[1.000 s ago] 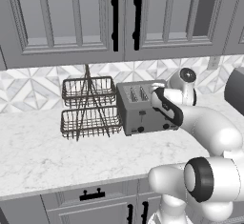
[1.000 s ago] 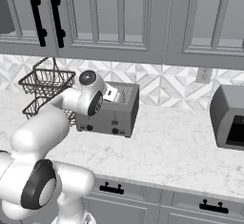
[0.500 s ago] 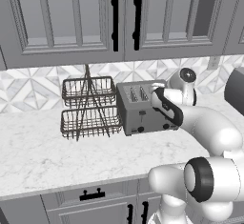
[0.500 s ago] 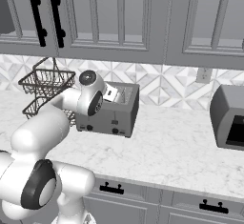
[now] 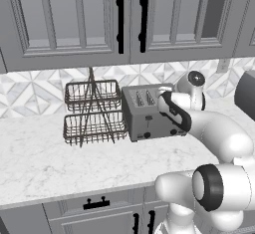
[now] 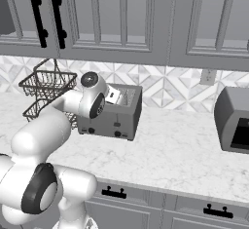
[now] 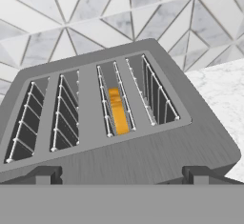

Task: Start the toaster. Once the lever pops up, take the bread to the plate on the dining counter.

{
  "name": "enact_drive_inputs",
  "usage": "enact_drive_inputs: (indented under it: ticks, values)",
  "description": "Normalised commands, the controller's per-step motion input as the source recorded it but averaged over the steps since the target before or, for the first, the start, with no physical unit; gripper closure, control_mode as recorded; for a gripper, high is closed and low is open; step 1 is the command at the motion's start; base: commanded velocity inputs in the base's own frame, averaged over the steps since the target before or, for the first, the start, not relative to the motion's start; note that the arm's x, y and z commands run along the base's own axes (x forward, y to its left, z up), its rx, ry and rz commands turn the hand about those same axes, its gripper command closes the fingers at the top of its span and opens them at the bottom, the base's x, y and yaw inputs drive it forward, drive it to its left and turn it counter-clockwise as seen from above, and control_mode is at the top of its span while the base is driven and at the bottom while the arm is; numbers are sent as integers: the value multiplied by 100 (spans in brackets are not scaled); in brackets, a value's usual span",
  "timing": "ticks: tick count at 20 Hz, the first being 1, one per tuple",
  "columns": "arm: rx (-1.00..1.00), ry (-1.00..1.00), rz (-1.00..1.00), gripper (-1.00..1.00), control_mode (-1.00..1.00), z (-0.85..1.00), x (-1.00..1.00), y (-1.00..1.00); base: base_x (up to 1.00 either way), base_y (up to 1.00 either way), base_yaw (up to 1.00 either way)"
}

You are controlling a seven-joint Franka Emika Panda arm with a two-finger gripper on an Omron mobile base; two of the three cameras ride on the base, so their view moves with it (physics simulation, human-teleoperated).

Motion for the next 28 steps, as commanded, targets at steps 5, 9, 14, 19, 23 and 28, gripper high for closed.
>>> enact_drive_inputs:
  ticks: [5,9,14,19,23,28]
  values:
    - [0,0,0,-100,-100,0,0,0,0,0,0]
    - [0,0,0,-100,-100,0,0,0,0,0,0]
    - [0,0,0,-100,-100,0,0,0,0,0,0]
    - [0,0,0,-100,-100,0,0,0,0,0,0]
    - [0,0,0,-100,-100,0,0,0,0,0,0]
    - [0,0,0,-100,-100,0,0,0,0,0,0]
